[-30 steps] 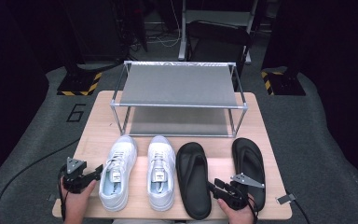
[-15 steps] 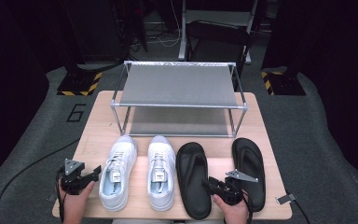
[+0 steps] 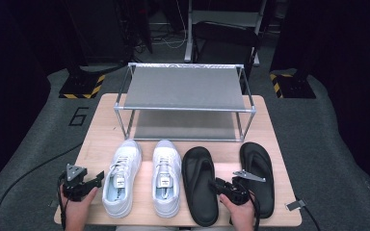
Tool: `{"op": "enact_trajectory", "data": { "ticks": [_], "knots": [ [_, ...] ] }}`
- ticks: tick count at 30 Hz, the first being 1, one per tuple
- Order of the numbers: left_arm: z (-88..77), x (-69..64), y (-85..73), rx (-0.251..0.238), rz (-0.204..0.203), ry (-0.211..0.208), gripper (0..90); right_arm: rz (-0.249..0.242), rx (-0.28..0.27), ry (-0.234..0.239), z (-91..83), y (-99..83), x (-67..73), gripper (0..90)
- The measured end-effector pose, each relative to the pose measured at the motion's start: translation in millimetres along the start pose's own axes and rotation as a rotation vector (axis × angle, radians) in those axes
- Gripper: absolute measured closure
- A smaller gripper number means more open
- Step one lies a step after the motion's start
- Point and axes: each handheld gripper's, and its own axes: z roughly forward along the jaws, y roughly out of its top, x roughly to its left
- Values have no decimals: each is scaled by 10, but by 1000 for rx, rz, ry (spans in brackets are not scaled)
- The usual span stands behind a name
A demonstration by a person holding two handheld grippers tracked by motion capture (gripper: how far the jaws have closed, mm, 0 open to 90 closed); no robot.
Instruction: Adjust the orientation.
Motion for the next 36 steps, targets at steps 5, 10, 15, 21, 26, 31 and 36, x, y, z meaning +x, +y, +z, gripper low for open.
{"op": "enact_trajectory", "data": {
  "ticks": [5,10,15,21,26,31,36],
  "knots": [
    [16,-8,-2,-18,-8,5,284,17,2,-8,38,24,-12,569],
    [8,-3,1,4,5,-1,284,17,-4,-36,25,20,31,603],
    [10,-6,-2,-2,2,0,284,32,-19,-69,25,32,52,618],
    [14,-3,-1,-3,3,2,284,33,-28,-44,51,97,21,619],
    [21,-8,-3,-4,-2,-1,284,20,-42,-18,120,190,4,577],
    [17,0,-3,-1,0,1,284,12,-38,-18,186,264,-34,576],
    [18,-4,-3,1,-3,0,284,17,-19,-7,193,285,-55,621]
  ]
}}
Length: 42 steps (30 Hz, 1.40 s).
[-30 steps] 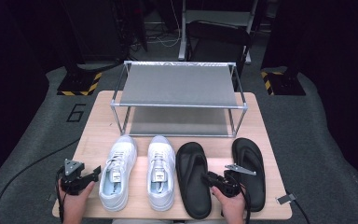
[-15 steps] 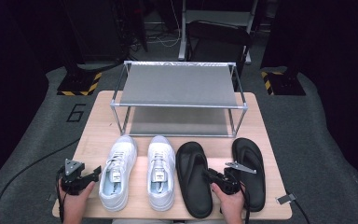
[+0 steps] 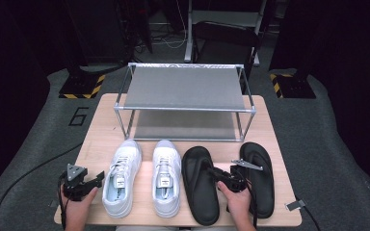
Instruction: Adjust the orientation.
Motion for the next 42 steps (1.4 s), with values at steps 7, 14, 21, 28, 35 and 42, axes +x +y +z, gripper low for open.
{"op": "enact_trajectory", "data": {
  "ticks": [7,14,21,28,35,42],
  "knots": [
    [3,-5,0,-4,4,1,284,30,41,26,-45,-14,-1,591],
    [2,-2,-2,-4,0,2,284,47,14,45,32,34,-64,601],
    [2,-4,0,-3,6,1,284,127,-9,22,25,43,-65,671],
    [2,2,1,1,14,3,284,151,-61,-2,9,41,-57,690],
    [4,-6,3,6,6,0,284,176,-113,-39,5,64,-72,696],
    [8,-7,3,3,6,-2,284,189,-132,-73,80,105,-57,697]
  ]
}}
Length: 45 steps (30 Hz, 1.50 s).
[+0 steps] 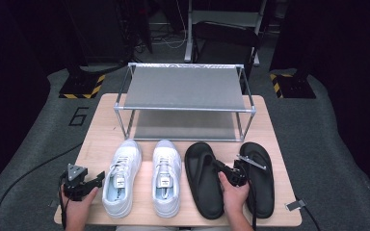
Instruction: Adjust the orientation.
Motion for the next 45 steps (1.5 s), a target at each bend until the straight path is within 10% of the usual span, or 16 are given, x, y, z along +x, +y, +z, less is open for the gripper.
{"op": "enact_trajectory", "data": {
  "ticks": [11,25,45],
  "knots": [
    [14,10,-10,-20,-3,8,284,6,-11,-47,101,43,72,674],
    [1,6,-2,-1,-1,1,284,-179,96,-52,-140,-131,116,523],
    [-4,4,-2,-5,0,4,284,-119,212,-11,-285,-369,3,531]
  ]
}}
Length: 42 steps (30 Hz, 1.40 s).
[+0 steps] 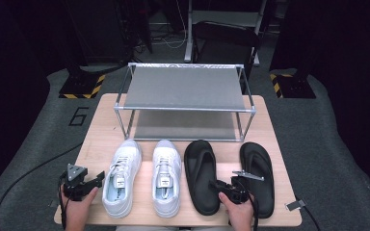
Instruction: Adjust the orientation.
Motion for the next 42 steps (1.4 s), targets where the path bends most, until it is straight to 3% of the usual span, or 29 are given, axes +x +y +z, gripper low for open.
{"op": "enact_trajectory", "data": {
  "ticks": [16,26,34,36,42],
  "knots": [
    [-3,2,1,4,7,2,284,50,45,62,-38,-11,-80,581],
    [-2,1,2,3,7,2,284,138,26,109,-44,-34,-158,635],
    [-3,1,2,4,8,2,284,168,9,109,-46,-53,-151,651],
    [-3,1,4,4,8,2,284,144,3,98,-49,-60,-171,654],
    [-8,-4,5,9,6,3,284,187,-10,105,-54,-67,-151,660]
  ]
}}
